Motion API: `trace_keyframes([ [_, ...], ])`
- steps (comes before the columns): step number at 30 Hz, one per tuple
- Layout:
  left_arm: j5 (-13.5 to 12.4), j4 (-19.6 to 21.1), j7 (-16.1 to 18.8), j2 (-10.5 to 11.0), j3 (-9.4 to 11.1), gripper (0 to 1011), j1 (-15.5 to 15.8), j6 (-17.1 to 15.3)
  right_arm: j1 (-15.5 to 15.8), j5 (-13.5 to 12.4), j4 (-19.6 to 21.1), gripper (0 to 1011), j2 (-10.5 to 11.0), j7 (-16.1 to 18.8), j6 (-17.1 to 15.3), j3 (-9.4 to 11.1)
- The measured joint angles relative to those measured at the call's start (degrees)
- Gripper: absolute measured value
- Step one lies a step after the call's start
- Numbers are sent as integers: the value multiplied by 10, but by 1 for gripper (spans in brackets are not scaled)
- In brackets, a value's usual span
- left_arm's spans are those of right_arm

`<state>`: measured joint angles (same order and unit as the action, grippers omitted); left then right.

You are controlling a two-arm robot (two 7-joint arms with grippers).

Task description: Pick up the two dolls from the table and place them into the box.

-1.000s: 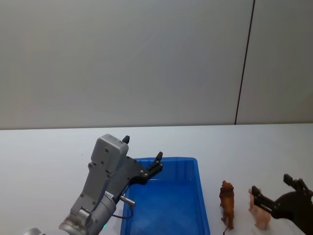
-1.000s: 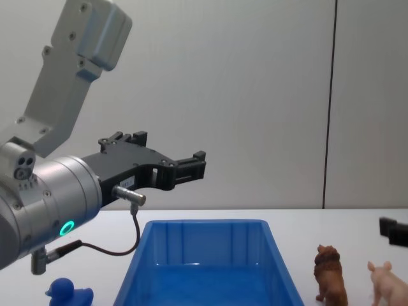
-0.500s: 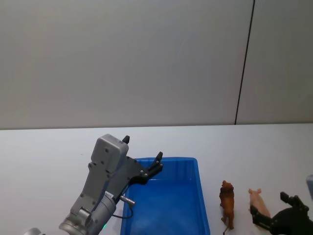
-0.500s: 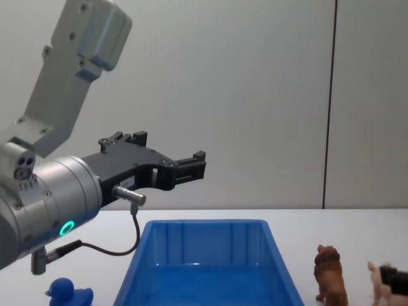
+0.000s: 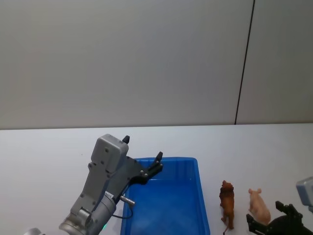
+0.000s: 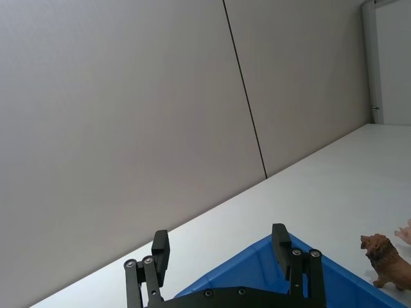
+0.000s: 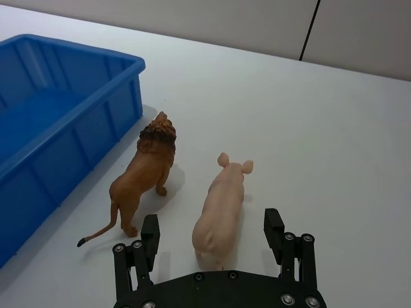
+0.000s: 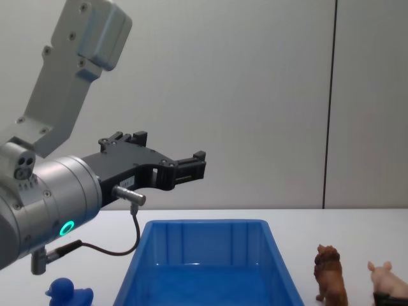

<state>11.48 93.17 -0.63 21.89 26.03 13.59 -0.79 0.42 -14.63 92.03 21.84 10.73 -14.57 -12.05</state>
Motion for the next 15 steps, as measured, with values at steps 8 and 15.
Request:
trace_keyframes([
  [8,0,0,0,0,0,1001,0,0,-7,0,-16,960,-6,1,-9,-2],
  [15,0,0,0,0,0,1001,0,0,-13,-7,-29,807,-10,2,-16,-2],
])
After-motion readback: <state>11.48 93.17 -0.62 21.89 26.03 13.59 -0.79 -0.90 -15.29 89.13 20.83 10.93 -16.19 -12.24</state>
